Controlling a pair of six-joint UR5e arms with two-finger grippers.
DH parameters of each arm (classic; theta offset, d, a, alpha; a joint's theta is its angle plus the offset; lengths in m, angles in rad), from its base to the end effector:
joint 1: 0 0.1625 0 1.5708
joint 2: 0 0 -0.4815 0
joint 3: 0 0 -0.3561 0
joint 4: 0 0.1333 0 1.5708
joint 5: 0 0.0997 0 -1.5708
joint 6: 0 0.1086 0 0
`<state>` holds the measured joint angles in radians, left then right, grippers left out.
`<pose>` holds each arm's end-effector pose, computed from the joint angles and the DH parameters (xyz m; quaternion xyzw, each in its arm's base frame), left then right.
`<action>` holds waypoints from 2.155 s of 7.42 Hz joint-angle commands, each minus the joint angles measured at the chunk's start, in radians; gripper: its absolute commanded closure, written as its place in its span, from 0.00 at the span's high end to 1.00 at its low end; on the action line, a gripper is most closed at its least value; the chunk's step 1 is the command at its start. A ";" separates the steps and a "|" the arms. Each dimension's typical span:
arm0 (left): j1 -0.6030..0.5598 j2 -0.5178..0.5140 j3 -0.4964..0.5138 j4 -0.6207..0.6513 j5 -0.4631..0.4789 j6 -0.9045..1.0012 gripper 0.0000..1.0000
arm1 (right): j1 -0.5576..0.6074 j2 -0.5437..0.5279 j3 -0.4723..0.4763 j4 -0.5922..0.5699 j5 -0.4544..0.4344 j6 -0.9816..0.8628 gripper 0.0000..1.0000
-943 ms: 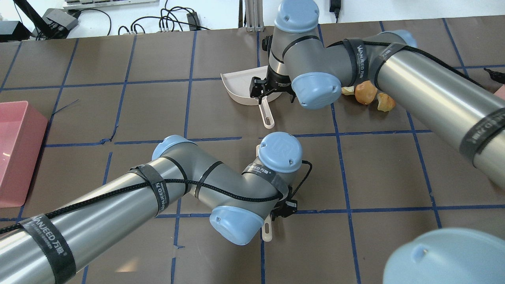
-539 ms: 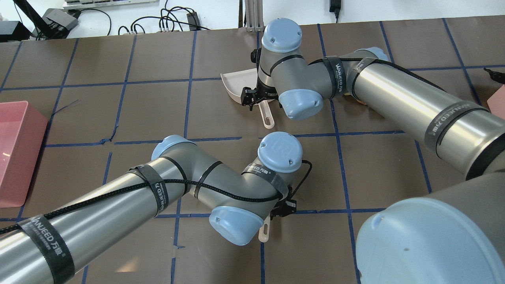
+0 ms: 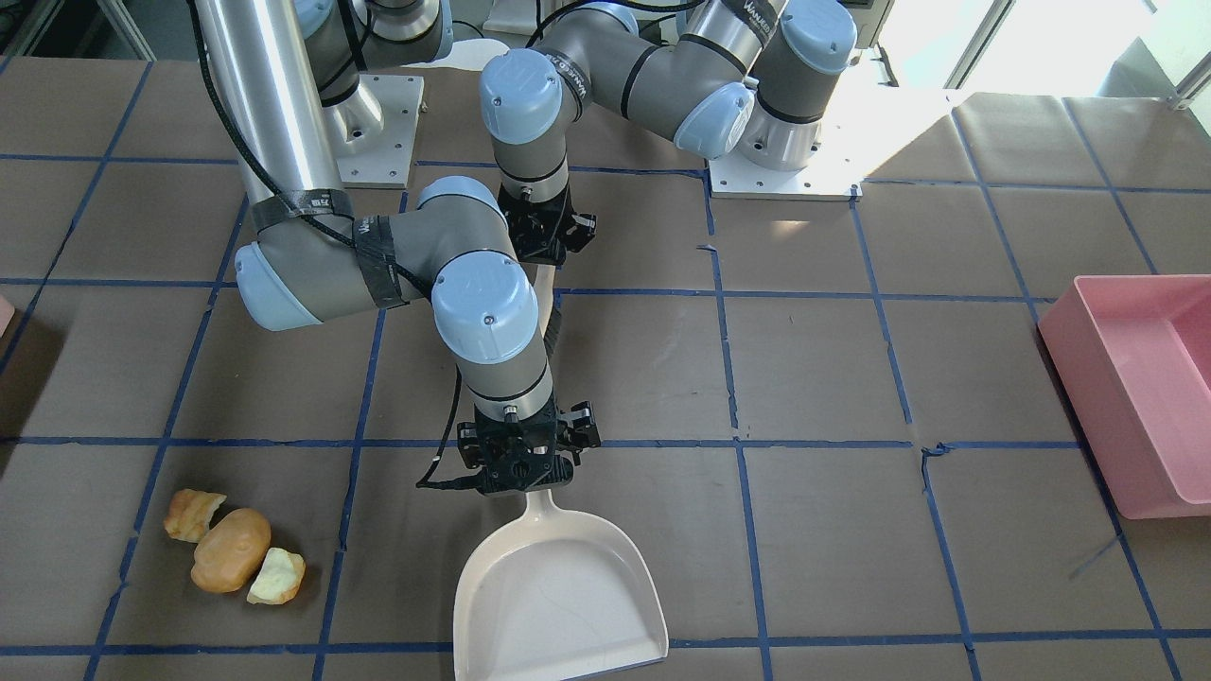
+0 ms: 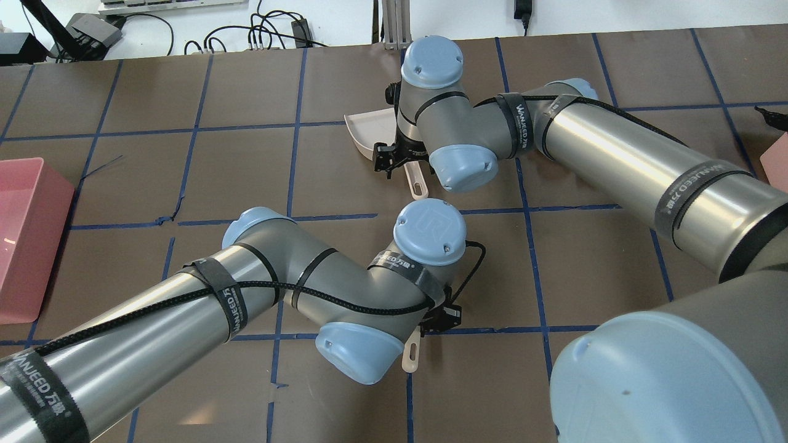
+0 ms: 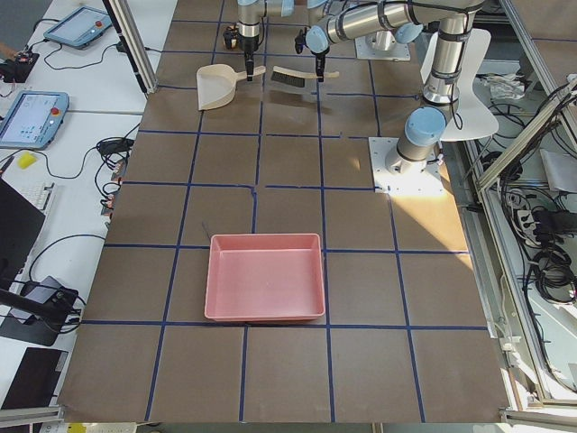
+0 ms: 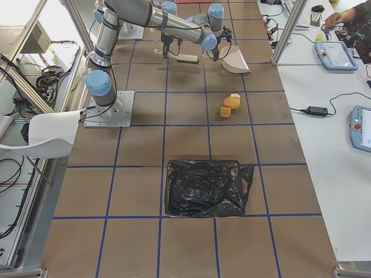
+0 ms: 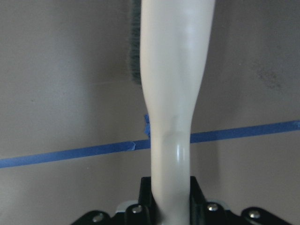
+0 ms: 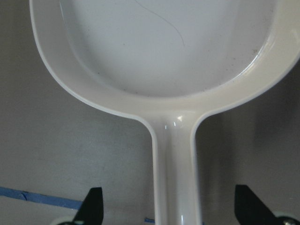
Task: Sweep and dump trash in nearest bin
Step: 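Grasp the white brush handle with the left gripper while the right grasps the dustpan handle, then lift the brush with the left gripper while the right carries the dustpan toward the scraps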
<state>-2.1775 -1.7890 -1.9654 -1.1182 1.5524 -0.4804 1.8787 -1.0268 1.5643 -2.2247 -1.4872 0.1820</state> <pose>-0.3829 -0.3144 0.3047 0.0622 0.9948 0.0732 0.0335 0.3377 -0.5922 0.2963 -0.0652 0.9953 -0.0463 0.0546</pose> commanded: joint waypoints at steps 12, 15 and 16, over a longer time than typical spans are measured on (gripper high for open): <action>0.422 -0.067 0.553 -0.410 -0.087 0.236 0.00 | -0.172 -0.151 -0.099 0.294 -0.002 -0.214 0.40; 0.457 -0.037 0.567 -0.511 -0.089 0.293 0.00 | -0.355 -0.318 -0.089 0.515 -0.015 -0.413 0.37; 0.472 -0.021 0.557 -0.512 -0.089 0.301 0.00 | -0.362 -0.340 -0.095 0.540 -0.015 -0.412 0.37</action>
<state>-1.7147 -1.8289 -1.3958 -1.6192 1.4630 -0.1910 1.5518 -1.3206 1.4716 -1.7397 -1.5009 -0.1983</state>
